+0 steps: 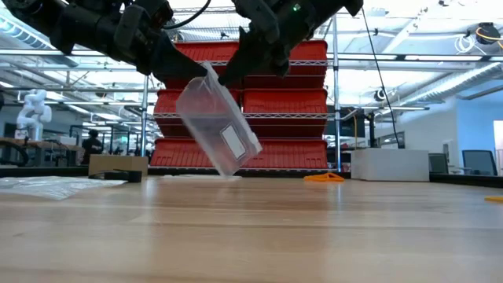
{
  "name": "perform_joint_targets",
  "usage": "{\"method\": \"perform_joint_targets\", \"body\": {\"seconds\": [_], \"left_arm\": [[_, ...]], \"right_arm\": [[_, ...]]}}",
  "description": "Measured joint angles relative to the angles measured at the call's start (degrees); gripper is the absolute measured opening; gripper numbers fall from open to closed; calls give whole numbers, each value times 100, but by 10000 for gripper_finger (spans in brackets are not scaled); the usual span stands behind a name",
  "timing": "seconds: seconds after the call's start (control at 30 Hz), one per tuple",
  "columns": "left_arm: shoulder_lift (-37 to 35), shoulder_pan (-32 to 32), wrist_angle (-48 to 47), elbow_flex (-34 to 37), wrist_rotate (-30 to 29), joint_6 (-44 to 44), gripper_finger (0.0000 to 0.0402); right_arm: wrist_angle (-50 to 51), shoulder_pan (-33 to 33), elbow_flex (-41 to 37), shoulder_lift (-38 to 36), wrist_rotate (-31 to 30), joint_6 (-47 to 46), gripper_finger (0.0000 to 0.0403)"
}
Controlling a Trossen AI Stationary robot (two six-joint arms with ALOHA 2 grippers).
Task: Sort rubber bands
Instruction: Open the middle right transparent zip bag
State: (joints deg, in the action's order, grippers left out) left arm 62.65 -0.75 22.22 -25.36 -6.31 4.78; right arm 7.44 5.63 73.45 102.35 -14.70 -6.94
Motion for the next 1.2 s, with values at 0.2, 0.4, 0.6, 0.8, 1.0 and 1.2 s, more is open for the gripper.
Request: {"method": "perform_joint_targets", "body": {"seconds": [0.2, 0.4, 0.6, 0.8, 1.0, 1.2], "left_arm": [[0, 0, 0, 0, 3, 0, 0], [0, 0, -5, 2, 3, -3, 0], [0, 0, -4, 2, 0, -20, 0], [0, 0, -29, 2, -2, -17, 0], [0, 0, -47, 2, -4, -20, 0], [0, 0, -47, 2, -6, -106, 0]], "right_arm": [[-42, -35, 0, 0, -317, 186, 0], [-117, -114, 0, 199, -231, 204, 0], [-361, -125, -2, 582, -360, 210, 0], [-444, 79, -2, 643, -1719, 94, 0], [-603, 189, -2, 640, -2091, 336, 0], [-1705, 194, -502, 638, -1821, 895, 0]]}}
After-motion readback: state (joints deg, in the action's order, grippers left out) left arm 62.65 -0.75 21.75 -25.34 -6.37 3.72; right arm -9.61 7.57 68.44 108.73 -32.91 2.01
